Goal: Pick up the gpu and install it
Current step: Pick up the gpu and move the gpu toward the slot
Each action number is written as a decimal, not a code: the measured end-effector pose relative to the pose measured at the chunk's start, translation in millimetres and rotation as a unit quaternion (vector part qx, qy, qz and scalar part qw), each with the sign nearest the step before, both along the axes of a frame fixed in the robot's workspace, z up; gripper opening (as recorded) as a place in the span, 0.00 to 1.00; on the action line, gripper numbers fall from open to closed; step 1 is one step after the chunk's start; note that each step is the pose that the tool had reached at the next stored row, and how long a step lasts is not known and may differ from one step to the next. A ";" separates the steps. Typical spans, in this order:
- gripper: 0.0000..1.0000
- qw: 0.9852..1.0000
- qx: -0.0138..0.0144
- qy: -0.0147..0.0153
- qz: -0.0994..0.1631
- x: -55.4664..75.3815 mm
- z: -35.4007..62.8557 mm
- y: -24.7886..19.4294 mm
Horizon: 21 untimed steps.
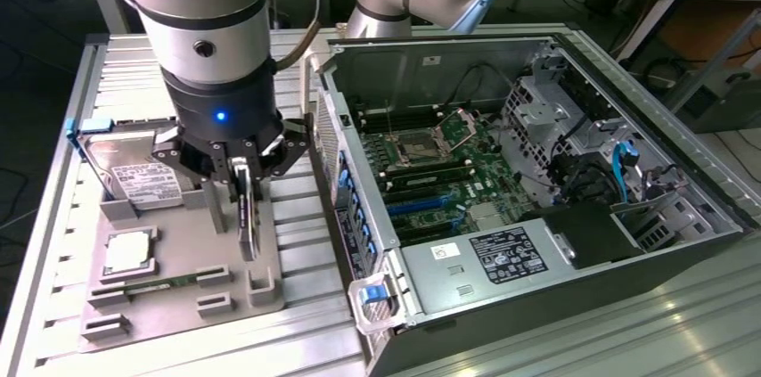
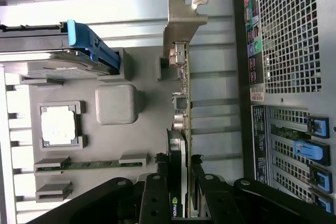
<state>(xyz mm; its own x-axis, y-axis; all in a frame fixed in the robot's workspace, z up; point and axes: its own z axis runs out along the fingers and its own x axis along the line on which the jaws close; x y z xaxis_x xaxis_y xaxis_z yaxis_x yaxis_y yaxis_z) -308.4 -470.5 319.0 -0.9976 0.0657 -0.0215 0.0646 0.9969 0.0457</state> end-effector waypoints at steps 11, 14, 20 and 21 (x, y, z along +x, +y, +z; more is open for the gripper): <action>0.27 1.000 0.000 0.000 0.000 0.0 18.9 0.0; 0.27 1.000 0.000 0.000 0.000 0.0 24.5 0.0; 0.27 1.000 0.000 0.000 0.000 0.0 35.7 0.0; 0.27 1.000 0.000 0.000 0.000 0.0 37.2 0.0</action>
<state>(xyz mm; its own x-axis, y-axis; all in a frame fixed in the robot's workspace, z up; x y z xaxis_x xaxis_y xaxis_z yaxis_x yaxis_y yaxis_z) -308.4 -470.5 356.2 -0.9976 0.0657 -0.0208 0.0647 0.9969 0.0456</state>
